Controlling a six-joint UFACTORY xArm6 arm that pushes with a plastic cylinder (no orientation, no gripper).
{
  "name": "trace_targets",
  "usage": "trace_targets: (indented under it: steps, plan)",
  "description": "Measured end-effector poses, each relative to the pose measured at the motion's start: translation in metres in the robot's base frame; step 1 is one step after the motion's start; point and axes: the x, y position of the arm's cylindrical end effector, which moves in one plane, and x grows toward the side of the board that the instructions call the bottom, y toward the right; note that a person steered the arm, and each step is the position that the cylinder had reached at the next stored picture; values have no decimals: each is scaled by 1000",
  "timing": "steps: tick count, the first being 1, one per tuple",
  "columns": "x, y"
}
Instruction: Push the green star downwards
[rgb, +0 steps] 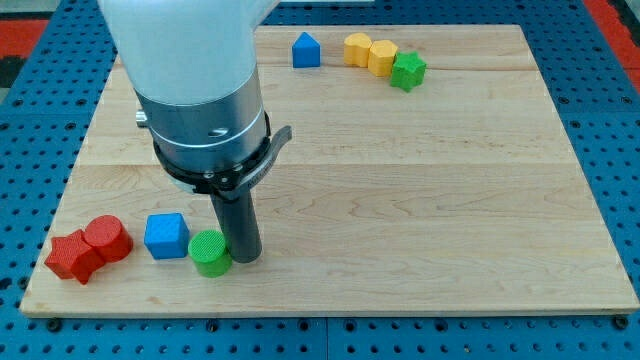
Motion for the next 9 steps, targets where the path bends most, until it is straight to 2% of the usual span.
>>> trace_targets:
  steps: [4, 5, 6, 7, 8, 9]
  plan:
    - [0, -4]
    - [-7, 26]
    - [-42, 124]
    - [-78, 199]
    - [-117, 266]
    - [-155, 305]
